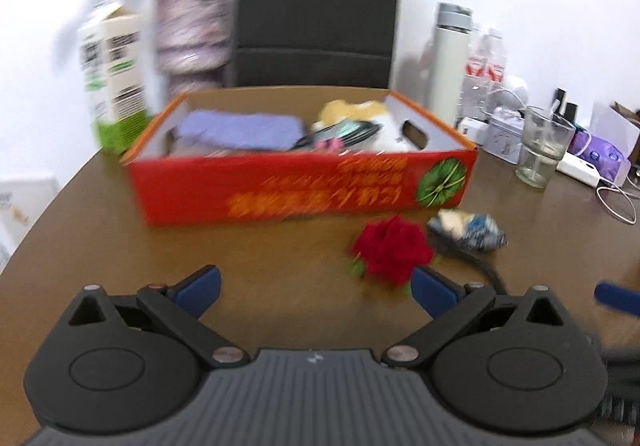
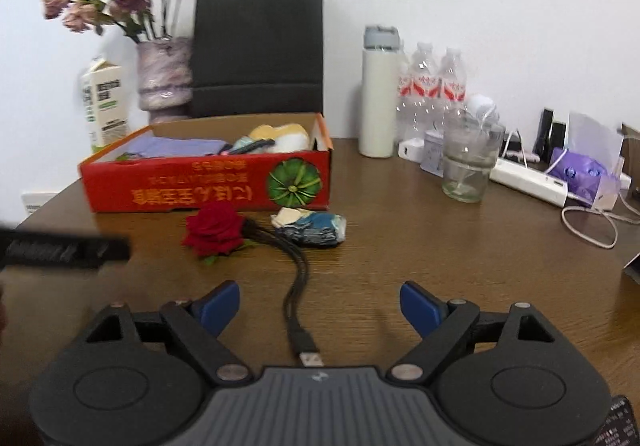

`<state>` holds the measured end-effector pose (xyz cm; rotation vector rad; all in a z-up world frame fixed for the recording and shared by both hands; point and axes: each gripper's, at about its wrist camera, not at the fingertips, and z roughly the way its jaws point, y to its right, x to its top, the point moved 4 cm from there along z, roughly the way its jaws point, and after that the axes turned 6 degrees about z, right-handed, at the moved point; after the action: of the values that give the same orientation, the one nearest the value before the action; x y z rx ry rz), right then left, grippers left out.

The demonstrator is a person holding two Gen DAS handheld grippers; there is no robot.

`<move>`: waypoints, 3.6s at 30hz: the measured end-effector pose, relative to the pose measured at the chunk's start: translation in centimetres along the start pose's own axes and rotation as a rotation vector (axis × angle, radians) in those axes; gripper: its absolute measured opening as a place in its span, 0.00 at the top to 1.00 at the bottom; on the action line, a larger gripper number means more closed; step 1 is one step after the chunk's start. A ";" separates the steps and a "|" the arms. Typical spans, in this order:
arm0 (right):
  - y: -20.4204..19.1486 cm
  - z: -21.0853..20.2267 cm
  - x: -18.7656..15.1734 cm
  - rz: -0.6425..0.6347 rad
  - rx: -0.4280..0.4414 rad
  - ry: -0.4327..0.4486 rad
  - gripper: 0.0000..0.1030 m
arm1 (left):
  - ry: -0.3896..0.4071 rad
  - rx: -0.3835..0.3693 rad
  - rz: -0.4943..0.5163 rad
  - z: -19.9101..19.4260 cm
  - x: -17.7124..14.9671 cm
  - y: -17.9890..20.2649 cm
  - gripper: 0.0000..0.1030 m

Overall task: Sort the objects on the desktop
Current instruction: 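Grasp the red rose with left gripper while right grasps black USB cable, then carry rose and USB cable into the red box and open both grippers, then withdraw both grippers from the red box back over the table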

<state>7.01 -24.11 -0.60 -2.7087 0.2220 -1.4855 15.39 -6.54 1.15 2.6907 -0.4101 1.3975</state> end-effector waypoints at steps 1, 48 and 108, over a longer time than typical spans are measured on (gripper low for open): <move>0.0 0.0 0.0 0.000 0.000 0.000 0.22 | 0.000 -0.019 0.014 0.8 0.5 0.5 0.00; -1.5 -10.9 4.2 0.016 0.248 0.146 0.95 | 0.162 0.013 -0.114 -14.5 -4.4 -2.1 0.53; -5.3 10.0 17.8 -0.184 0.047 -0.078 0.18 | 0.010 0.043 -0.090 -0.8 5.9 -6.9 0.00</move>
<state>25.42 -21.82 9.41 -2.8077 -0.0661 -1.4027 19.85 -0.89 6.77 2.6982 -0.2580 1.4101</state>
